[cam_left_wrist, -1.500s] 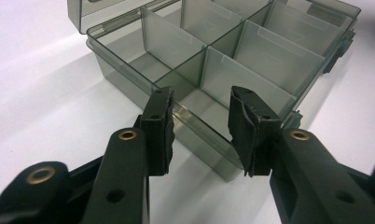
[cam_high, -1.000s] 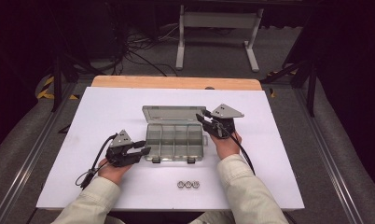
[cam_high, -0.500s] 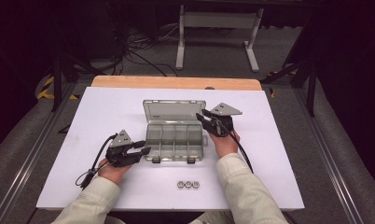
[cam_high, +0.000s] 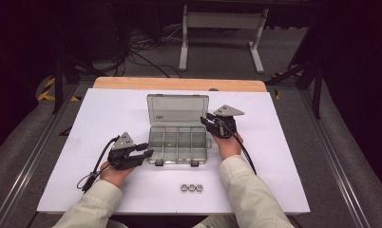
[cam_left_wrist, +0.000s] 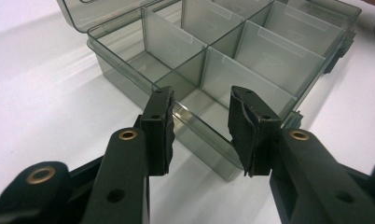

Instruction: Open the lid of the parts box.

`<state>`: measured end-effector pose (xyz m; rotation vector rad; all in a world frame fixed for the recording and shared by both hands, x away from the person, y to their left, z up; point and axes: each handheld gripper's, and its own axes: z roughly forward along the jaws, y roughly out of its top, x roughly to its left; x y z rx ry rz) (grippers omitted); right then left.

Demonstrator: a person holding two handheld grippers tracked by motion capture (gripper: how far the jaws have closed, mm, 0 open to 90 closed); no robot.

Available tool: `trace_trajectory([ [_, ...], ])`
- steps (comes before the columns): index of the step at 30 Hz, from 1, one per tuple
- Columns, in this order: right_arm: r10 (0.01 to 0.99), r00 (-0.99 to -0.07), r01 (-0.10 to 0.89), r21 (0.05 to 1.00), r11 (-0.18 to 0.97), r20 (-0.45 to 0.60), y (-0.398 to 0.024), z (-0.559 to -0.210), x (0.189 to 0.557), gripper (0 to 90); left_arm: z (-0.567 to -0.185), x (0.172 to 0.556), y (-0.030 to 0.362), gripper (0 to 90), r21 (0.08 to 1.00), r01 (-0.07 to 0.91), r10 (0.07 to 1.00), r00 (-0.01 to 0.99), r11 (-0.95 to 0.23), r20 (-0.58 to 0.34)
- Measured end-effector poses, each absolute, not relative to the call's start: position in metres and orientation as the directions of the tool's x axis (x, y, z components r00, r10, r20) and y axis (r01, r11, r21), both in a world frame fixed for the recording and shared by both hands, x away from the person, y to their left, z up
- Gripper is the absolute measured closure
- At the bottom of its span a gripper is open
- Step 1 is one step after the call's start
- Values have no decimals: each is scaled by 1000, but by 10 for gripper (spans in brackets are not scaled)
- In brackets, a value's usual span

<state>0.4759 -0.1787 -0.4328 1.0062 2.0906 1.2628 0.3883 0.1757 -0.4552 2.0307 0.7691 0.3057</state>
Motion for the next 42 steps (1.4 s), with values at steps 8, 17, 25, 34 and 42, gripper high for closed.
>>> trace_trajectory([
  [8,792,-609,353,880,319,-43,-176,-439,479,650,-455,389,176,604,830,403,628,774,-385,-85],
  [17,806,-591,389,865,317,-29,-180,-446,485,634,-455,389,176,605,830,403,629,773,-385,-84],
  [25,798,-601,378,868,321,-33,-177,-446,483,615,-455,389,176,605,830,403,629,773,-386,-83],
  [34,791,-609,345,882,320,-49,-179,-434,475,573,-456,390,176,599,829,408,633,769,-382,-86],
  [42,756,-653,279,919,279,-32,-188,-405,453,386,-448,386,180,451,850,402,640,761,-340,-103],
])
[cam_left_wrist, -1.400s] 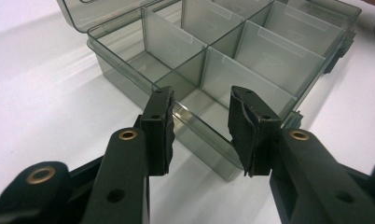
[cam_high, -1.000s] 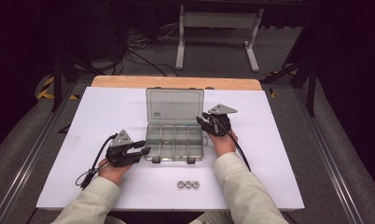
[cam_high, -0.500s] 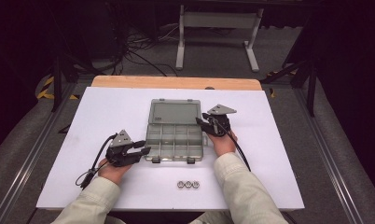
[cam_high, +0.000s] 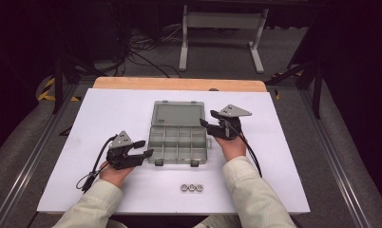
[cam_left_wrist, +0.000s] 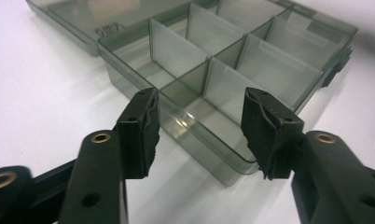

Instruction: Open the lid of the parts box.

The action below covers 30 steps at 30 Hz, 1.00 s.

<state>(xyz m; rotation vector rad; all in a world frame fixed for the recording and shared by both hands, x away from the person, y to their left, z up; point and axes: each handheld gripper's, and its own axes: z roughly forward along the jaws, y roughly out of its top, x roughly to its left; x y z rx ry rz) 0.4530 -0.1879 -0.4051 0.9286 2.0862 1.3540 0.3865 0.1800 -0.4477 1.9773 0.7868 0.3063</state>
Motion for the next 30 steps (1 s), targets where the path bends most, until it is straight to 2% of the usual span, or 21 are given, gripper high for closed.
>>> trace_trajectory([
  [5,712,-701,246,924,292,-39,-193,-393,439,287,-439,381,185,371,864,373,633,770,-339,-84],
  [11,665,-745,225,917,328,-55,-194,-381,424,203,-433,373,192,232,871,365,632,770,-329,-84],
  [30,584,-810,201,905,374,-61,-204,-369,384,134,-430,368,212,210,885,358,637,765,-297,-96],
])
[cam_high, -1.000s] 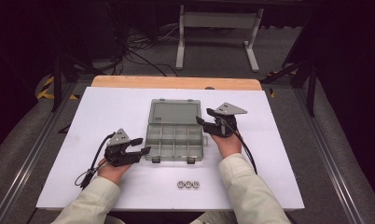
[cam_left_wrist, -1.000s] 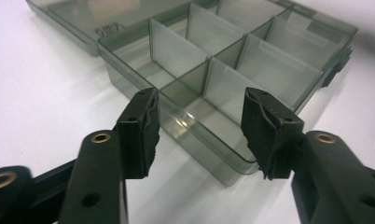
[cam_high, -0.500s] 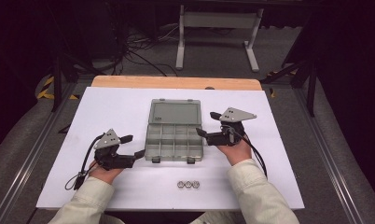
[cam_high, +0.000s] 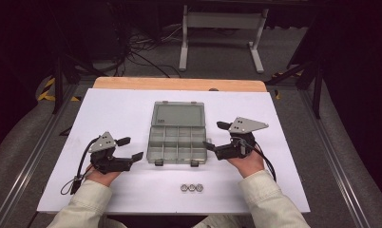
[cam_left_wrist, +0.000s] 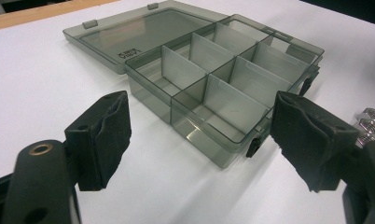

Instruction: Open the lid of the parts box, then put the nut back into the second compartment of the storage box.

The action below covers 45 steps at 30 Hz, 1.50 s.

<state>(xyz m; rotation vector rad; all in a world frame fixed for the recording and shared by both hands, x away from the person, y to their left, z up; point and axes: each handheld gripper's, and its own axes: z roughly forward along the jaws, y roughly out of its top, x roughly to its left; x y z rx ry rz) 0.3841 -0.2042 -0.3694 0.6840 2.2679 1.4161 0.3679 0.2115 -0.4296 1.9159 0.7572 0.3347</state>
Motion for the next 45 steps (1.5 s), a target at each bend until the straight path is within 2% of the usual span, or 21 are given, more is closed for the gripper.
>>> trace_trajectory([
  [26,487,-872,190,885,426,-47,-206,-376,346,118,-425,370,224,207,899,347,647,756,-267,-100],
  [38,432,-898,173,834,524,-85,-199,-373,340,113,-425,370,227,206,900,345,648,755,-266,-98],
  [45,356,-929,170,735,656,-104,-188,-369,341,139,-424,369,226,205,902,345,648,755,-260,-102],
])
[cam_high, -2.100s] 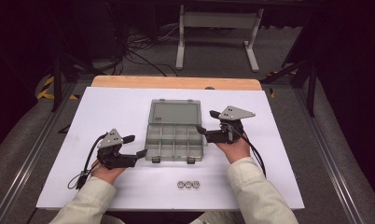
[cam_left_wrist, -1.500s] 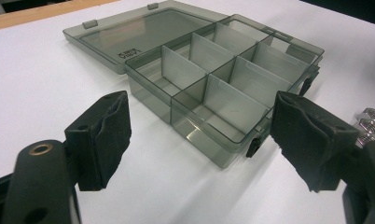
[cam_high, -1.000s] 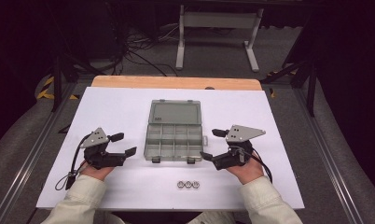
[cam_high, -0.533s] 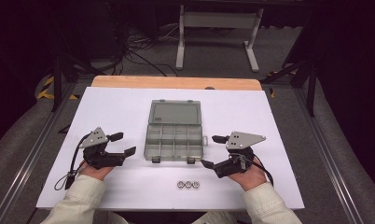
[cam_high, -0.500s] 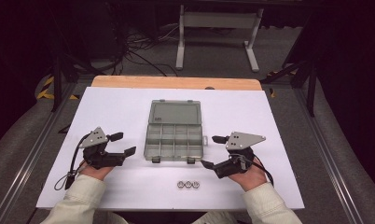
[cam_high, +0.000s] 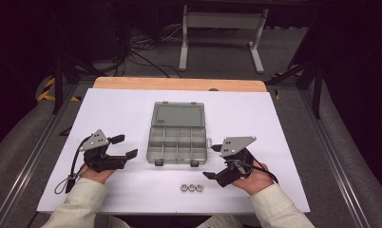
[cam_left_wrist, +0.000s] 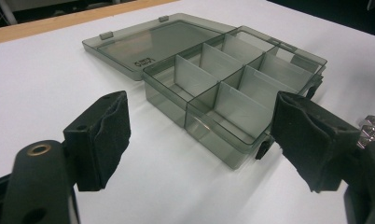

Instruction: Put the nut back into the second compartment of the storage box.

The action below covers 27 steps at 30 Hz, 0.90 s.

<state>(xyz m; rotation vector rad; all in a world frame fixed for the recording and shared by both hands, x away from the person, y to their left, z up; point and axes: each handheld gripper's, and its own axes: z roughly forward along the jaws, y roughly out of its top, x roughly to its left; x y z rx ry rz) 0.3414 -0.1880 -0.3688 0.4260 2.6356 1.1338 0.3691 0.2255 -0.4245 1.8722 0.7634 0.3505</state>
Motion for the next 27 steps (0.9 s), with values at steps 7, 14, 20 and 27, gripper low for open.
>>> trace_trajectory([
  [7,281,-952,129,670,731,-124,-184,-363,343,135,-425,369,226,204,902,343,647,756,-263,-99],
  [14,235,-970,141,629,765,-68,-183,-356,352,141,-425,369,228,204,903,342,647,756,-261,-99],
  [20,221,-975,172,612,772,-4,-184,-355,365,139,-425,369,228,205,904,337,647,757,-262,-95],
  [27,237,-971,198,595,779,13,-184,-358,372,141,-425,370,229,204,904,338,648,756,-263,-94],
])
